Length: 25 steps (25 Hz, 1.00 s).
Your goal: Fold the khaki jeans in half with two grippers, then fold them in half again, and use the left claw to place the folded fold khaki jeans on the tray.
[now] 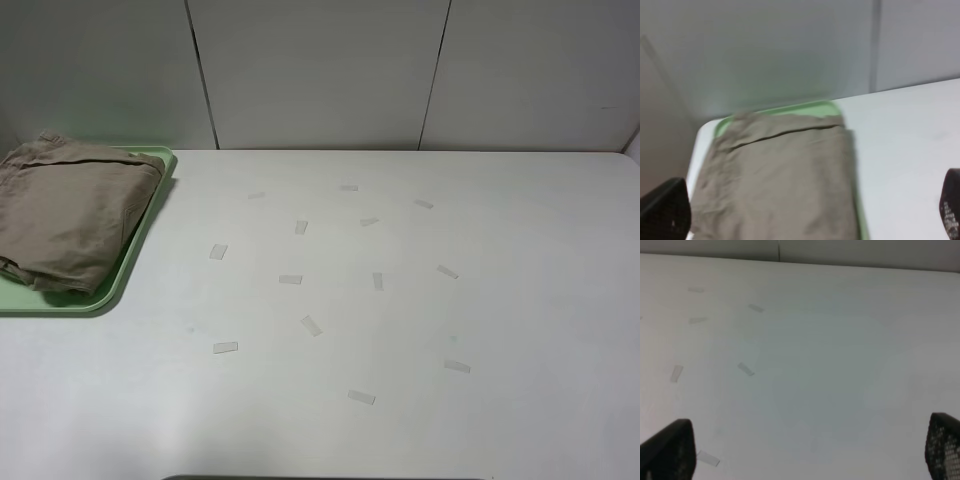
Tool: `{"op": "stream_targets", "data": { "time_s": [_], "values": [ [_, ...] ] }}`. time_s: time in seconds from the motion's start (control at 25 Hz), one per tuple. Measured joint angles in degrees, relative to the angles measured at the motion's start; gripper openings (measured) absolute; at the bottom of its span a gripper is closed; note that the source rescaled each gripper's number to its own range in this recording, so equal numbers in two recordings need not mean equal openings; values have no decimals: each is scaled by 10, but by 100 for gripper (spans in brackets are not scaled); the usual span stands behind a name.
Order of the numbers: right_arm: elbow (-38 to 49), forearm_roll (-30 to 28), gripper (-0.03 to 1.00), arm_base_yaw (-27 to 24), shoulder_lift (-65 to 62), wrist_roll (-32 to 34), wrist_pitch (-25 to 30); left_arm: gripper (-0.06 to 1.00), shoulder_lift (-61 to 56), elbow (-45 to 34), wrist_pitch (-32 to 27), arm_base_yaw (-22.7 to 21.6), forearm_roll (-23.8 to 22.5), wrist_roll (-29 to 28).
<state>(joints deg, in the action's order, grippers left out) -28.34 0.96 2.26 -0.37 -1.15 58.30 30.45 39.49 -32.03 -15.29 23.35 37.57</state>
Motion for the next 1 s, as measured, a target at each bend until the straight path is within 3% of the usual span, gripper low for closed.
{"op": "stream_targets", "data": {
  "time_s": [0.16,0.28,0.36,0.52,0.84,1.0],
  "values": [
    [0,0,100,0,0,0,0,100,-56,-9,-46,58,-17,-6],
    [0,0,100,0,0,0,0,100,-82,-9,-70,73,-39,-25],
    [0,0,100,0,0,0,0,99,-127,-9,-101,79,-69,-64],
    [0,0,100,0,0,0,0,99,-176,-9,-123,95,-79,-112],
    [0,0,100,0,0,0,0,99,-203,-9,-194,204,-134,-192],
    [0,0,100,0,0,0,0,99,-230,-27,-205,219,-168,-237]
  ]
}}
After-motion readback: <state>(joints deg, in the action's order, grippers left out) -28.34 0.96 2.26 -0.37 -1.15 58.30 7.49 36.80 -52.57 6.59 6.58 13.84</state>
